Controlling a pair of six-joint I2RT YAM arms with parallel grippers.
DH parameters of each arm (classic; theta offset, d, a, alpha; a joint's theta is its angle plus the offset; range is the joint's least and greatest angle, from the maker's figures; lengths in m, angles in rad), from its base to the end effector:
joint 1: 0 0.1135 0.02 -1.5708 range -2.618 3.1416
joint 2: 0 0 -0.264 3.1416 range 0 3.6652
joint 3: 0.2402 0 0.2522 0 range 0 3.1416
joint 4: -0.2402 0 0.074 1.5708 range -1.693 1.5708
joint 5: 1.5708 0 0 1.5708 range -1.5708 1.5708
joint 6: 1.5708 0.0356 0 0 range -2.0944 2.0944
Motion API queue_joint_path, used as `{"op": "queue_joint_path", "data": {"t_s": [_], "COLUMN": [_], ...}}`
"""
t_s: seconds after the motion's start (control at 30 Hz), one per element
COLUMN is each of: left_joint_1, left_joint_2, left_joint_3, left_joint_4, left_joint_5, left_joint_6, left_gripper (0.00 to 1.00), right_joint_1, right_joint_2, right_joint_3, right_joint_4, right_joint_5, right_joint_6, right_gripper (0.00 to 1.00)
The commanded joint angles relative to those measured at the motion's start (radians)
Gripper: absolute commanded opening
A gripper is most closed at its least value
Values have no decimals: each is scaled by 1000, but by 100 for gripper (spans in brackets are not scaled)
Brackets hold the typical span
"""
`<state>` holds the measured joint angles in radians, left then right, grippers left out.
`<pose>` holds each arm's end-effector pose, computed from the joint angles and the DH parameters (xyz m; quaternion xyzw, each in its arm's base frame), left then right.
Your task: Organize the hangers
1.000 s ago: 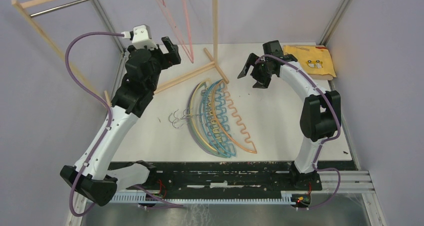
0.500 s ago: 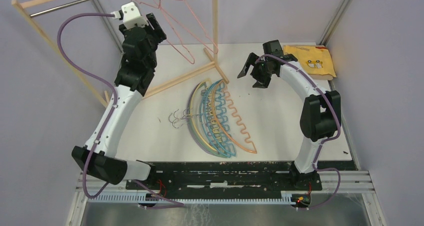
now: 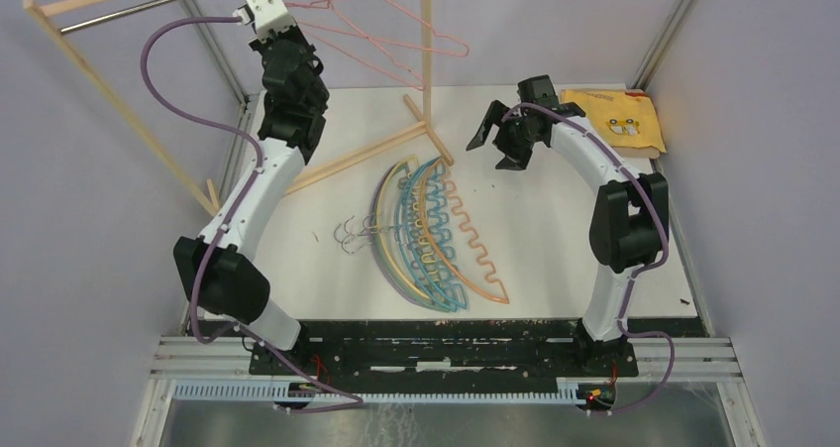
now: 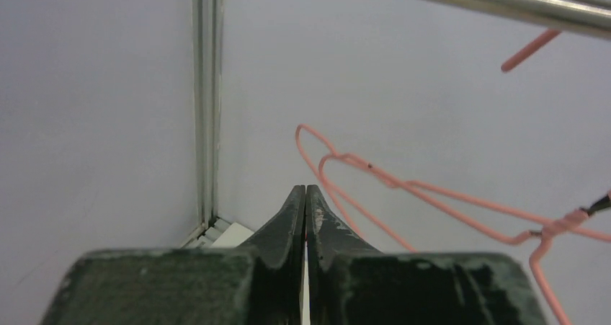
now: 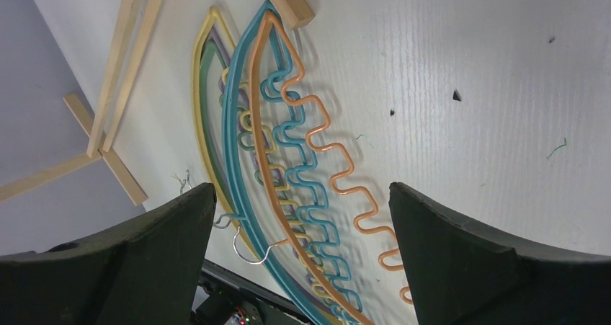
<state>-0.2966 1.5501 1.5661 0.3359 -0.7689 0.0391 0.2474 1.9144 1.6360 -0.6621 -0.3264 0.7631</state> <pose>0.3439 -0.0792 0.4757 -0.2146 0.5746 0.1153 0.7814 0.4087 0.1150 0.2654 0.1905 0.9199 0.2832 0.1929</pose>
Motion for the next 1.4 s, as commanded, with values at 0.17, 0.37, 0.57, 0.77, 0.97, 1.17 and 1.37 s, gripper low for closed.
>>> {"op": "queue_joint_path", "data": {"t_s": [0.17,0.37,0.57,0.77,0.97,1.17,1.37], "left_joint_1": [8,8,8,6,-2,-17,-49], "left_joint_2": [174,266,348,417,453,491,555], "left_joint_3": [207,302,398,486,533,574,679], "left_joint_4": [173,176,148,75,30,2,-39], "left_joint_5": [5,74,217,315,418,476,460], "left_joint_6": [63,51,5,-78,-134,-171,-180], "left_gripper": [3,3,3,3,3,3,3], "right_joint_1": [-11,-27,-54,-79,-98,-112,-121], "right_joint_2": [57,66,61,61,60,61,61], "right_joint_3": [117,126,100,81,54,43,41], "right_joint_4": [12,14,27,44,64,78,94], "right_joint_5": [-33,-41,-52,-61,-70,-78,-85], "right_joint_6": [11,8,8,11,20,25,38], "right_gripper": [98,98,98,98,98,98,98]}}
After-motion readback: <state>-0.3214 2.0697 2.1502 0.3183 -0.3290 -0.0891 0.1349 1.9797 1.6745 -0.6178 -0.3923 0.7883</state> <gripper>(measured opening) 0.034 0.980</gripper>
